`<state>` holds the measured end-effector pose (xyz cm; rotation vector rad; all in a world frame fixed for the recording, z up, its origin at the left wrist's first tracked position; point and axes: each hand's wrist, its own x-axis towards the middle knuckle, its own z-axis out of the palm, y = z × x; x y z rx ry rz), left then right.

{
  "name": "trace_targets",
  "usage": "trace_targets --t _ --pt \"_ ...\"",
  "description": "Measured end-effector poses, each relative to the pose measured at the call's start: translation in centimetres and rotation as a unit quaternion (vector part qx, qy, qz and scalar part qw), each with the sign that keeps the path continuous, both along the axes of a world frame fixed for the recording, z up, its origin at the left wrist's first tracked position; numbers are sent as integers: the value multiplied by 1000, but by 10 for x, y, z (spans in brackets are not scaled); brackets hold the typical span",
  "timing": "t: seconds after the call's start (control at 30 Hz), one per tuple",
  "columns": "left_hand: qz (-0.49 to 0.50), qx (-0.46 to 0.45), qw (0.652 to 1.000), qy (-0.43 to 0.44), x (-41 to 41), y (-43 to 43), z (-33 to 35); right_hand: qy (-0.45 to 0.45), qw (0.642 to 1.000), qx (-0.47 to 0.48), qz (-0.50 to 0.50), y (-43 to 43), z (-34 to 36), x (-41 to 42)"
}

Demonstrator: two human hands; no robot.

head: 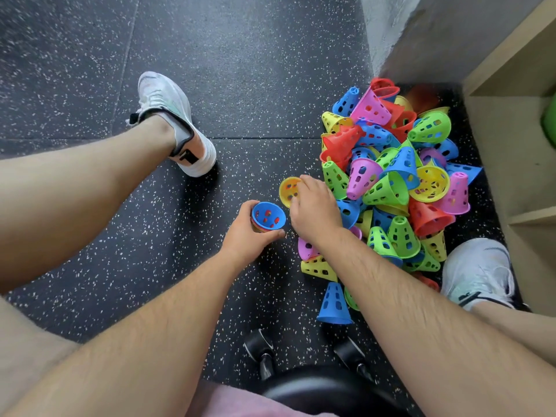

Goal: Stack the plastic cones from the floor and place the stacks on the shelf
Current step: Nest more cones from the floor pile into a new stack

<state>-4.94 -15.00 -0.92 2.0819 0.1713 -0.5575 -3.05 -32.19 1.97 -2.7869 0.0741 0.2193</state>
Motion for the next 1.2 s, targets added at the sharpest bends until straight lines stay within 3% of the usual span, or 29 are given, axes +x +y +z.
trace_targets --t 0.23,0.4,0.83,1.03,1.13,1.2 --pt "-1 -2 1000 -13 0 -6 5 -124 968 186 -116 -2 12 -5" --pt "-18 -4 999 -32 -3 -16 16 -121 944 263 -158 -8 23 -19" --pt "-156 21 987 -41 -27 -36 32 76 989 121 -25 -33 17 -74" --pt "-184 34 982 -36 -37 -41 42 69 991 108 23 -47 28 -85" --pt "-171 31 984 -35 -37 -43 46 -6 994 102 23 -54 28 -83" --pt "-150 22 988 -30 -36 -43 48 -41 991 127 -28 -59 27 -80"
